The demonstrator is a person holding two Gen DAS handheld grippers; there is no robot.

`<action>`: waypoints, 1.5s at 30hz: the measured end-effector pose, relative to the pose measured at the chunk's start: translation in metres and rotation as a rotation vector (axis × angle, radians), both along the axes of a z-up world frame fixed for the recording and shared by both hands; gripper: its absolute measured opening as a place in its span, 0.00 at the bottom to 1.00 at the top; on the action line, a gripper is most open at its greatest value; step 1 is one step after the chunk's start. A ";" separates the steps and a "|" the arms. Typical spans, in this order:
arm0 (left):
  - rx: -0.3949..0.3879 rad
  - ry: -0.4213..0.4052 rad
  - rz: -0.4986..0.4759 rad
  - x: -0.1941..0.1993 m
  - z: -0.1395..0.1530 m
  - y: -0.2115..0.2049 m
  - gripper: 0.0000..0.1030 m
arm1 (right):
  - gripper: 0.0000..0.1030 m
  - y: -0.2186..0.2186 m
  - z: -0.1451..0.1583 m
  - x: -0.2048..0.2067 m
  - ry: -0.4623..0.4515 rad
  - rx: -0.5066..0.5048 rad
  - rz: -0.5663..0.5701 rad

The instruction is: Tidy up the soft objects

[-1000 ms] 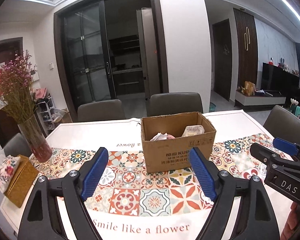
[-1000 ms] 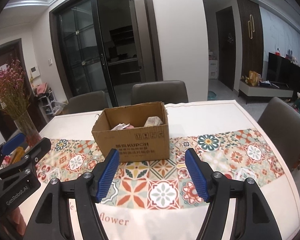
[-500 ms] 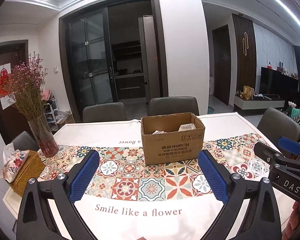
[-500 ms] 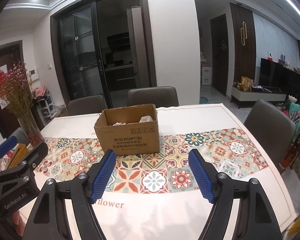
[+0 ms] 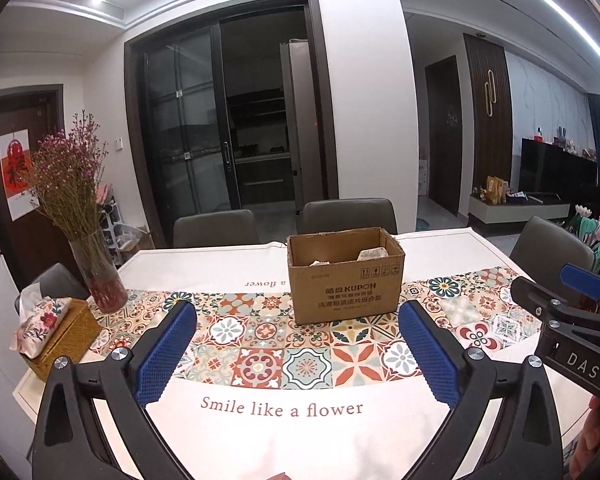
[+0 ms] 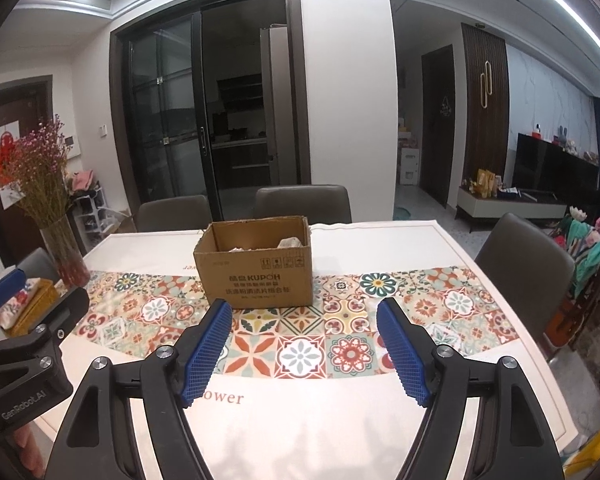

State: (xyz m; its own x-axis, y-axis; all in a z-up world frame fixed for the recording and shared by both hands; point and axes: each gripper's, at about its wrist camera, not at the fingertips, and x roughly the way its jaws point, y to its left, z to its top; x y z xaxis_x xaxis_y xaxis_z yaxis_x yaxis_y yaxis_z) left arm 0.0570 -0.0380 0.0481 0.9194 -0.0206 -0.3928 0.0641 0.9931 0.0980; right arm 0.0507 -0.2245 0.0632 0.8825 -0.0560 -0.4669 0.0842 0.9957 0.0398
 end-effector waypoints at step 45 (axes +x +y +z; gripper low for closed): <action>-0.002 -0.038 0.003 -0.021 0.010 0.004 1.00 | 0.74 0.005 0.015 -0.022 -0.037 0.014 -0.002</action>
